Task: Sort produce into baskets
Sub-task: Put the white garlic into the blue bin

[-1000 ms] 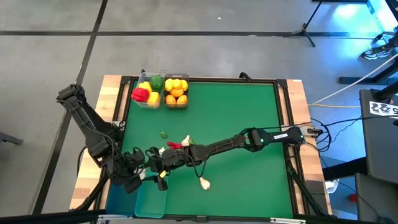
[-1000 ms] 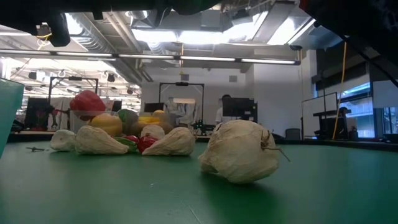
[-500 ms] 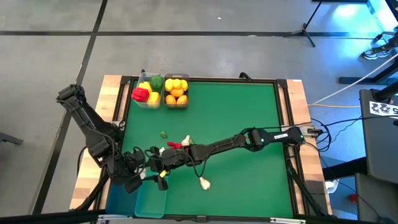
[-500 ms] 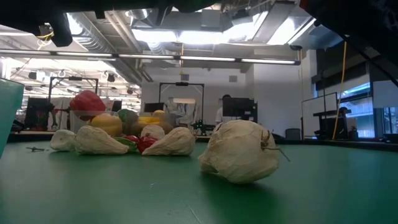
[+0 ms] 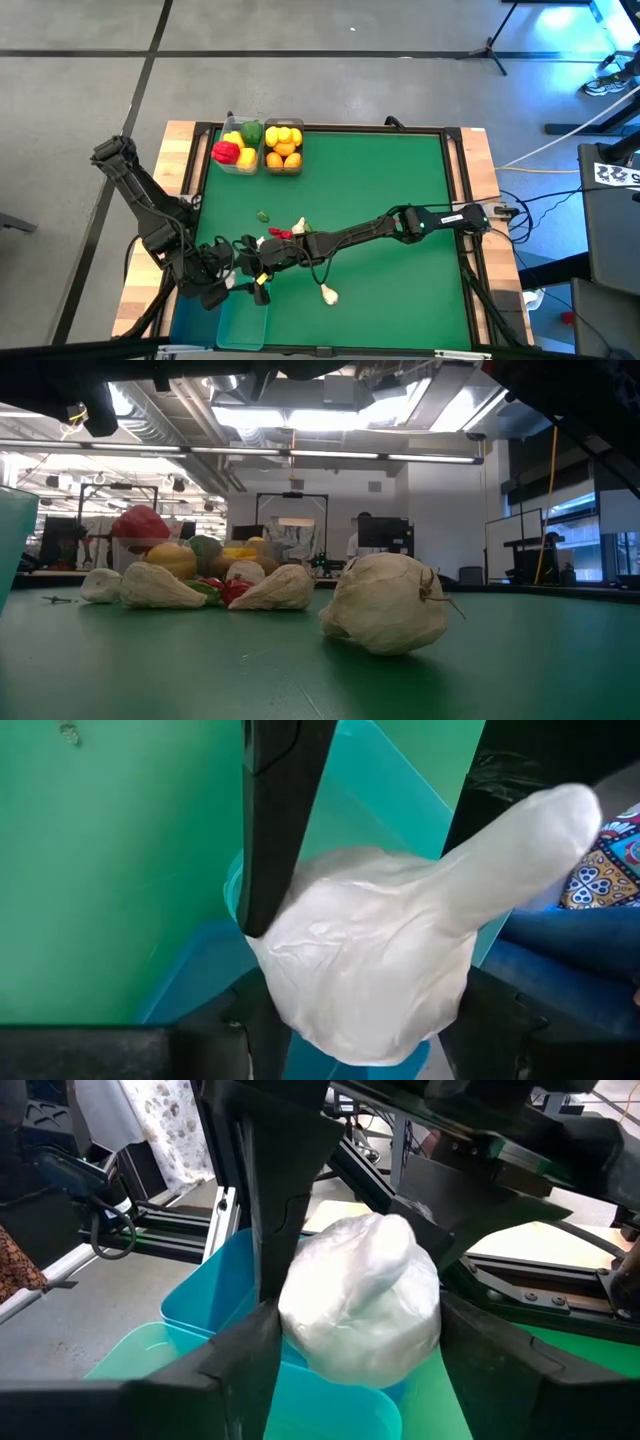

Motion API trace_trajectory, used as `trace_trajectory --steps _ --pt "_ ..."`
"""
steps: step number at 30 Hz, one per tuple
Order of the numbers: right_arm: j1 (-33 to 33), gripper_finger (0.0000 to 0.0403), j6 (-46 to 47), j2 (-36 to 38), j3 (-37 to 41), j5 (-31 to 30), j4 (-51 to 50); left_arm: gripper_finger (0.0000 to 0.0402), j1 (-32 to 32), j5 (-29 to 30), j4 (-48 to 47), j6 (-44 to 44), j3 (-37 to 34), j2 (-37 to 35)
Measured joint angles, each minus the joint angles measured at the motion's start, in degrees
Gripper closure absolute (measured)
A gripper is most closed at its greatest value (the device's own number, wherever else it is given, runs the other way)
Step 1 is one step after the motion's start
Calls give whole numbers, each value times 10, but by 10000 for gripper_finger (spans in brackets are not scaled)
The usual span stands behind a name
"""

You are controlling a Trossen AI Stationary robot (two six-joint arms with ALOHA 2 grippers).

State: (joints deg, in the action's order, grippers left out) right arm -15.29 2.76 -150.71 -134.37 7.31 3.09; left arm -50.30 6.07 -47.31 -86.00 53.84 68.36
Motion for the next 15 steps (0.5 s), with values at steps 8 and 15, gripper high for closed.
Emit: trace_trajectory --steps 8,15 --pt "0 157 0 0 -1 2 -14 229 0 -17 -1 6 0 0" --pt "-2 157 0 -5 2 36 -105 222 -31 -72 -11 -2 0 0"
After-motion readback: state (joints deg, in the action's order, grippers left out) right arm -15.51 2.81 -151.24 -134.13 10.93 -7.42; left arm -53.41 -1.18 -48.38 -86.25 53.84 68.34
